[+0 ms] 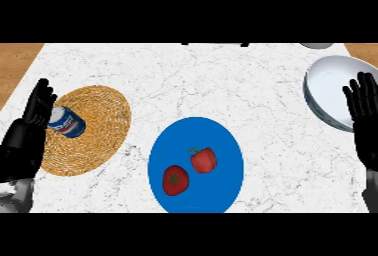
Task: Pick the bell pepper from the plate and place it in the bowl
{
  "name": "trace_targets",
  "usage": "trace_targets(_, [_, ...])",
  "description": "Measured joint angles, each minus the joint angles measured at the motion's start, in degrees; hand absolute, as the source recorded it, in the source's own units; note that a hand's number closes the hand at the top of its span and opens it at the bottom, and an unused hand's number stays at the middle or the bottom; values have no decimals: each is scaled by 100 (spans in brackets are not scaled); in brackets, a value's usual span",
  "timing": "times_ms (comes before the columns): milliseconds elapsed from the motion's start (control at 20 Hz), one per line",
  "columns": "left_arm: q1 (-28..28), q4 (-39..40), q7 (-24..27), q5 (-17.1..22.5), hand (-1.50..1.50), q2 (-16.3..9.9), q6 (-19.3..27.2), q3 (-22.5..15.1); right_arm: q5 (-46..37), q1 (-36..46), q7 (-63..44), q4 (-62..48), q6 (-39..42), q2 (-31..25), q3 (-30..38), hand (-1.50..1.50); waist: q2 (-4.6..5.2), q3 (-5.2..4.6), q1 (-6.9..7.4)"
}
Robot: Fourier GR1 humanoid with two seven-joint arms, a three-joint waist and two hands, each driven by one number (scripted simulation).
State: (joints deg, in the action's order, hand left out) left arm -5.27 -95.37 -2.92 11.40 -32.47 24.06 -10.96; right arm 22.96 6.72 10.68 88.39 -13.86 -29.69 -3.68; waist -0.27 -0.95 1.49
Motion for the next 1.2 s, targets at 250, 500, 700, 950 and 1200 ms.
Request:
trace_targets(250, [-312, -56, 70, 137, 0, 138, -74, 72, -229, 457, 80, 724, 1014, 401, -1479, -150, 27, 49, 245])
trace_targets(500, [-520, 45, 127, 437, 0, 283, -224, 214, -1721, 1019, 454, 1321, 885, 732, -2775, -150, -39, 35, 191])
trace_targets(700, [-521, 233, 277, 736, 0, 272, -453, 524, -3164, 839, 851, 1429, 263, 1245, -3996, -150, -29, 62, -4])
trace_targets(950, [-480, 545, 522, 952, 0, 226, -772, 852, -4822, 554, 489, 1770, -229, 1260, -4972, -150, -22, 75, -177])
trace_targets(1200, [-438, 736, 697, 1004, 0, 252, -916, 1005, -5999, 433, -739, 2747, 48, 674, -5006, -150, -35, 77, -292])
